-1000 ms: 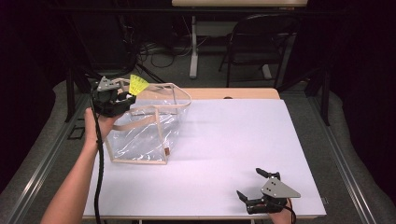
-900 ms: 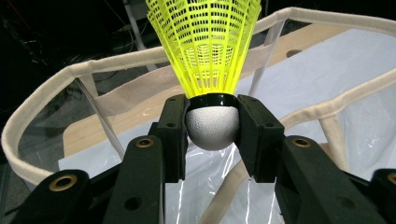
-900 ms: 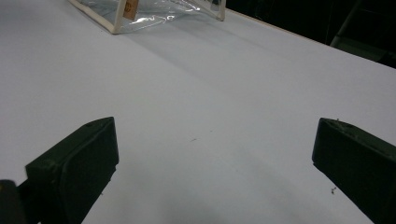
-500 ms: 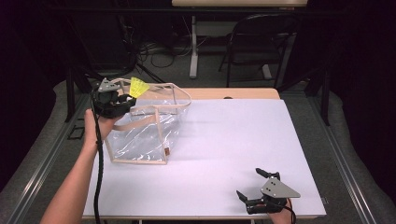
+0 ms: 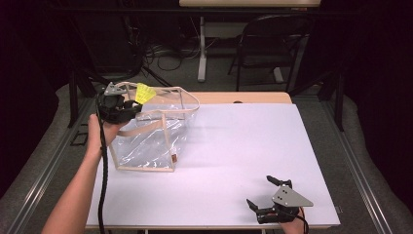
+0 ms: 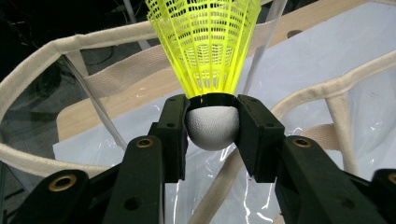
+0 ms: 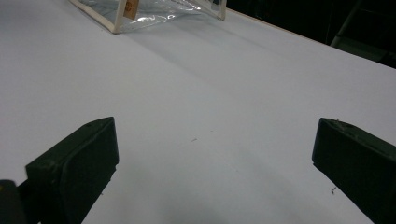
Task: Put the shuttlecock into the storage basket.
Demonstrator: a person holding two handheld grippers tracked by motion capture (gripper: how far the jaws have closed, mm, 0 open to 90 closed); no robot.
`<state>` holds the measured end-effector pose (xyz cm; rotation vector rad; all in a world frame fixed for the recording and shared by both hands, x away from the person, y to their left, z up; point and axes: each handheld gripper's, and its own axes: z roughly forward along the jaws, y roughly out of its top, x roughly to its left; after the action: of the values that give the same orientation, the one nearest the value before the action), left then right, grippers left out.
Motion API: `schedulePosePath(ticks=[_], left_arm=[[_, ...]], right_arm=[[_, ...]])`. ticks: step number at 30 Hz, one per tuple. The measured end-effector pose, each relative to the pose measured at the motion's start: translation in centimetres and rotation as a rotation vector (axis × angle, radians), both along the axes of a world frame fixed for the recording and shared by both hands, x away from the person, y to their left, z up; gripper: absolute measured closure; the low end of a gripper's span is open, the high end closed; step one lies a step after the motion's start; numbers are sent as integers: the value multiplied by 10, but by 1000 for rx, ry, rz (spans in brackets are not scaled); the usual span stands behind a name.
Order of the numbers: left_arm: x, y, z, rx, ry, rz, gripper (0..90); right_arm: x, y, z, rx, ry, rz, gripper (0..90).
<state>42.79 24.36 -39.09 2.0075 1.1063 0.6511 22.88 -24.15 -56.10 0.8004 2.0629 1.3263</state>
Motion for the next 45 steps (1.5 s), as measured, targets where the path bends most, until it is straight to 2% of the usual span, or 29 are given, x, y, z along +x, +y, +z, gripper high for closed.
schedulePosePath(ticks=[7, 34, 45], left_arm=[[2, 1, -1, -8, 12, 2, 641], [10, 1, 3, 31, 97, 15, 641], [11, 2, 3, 31, 116, 23, 640]], right_arm=[[0, 0, 0, 0, 2, 0, 1], [0, 1, -1, -2, 6, 4, 1], [0, 1, -1, -4, 5, 5, 1]])
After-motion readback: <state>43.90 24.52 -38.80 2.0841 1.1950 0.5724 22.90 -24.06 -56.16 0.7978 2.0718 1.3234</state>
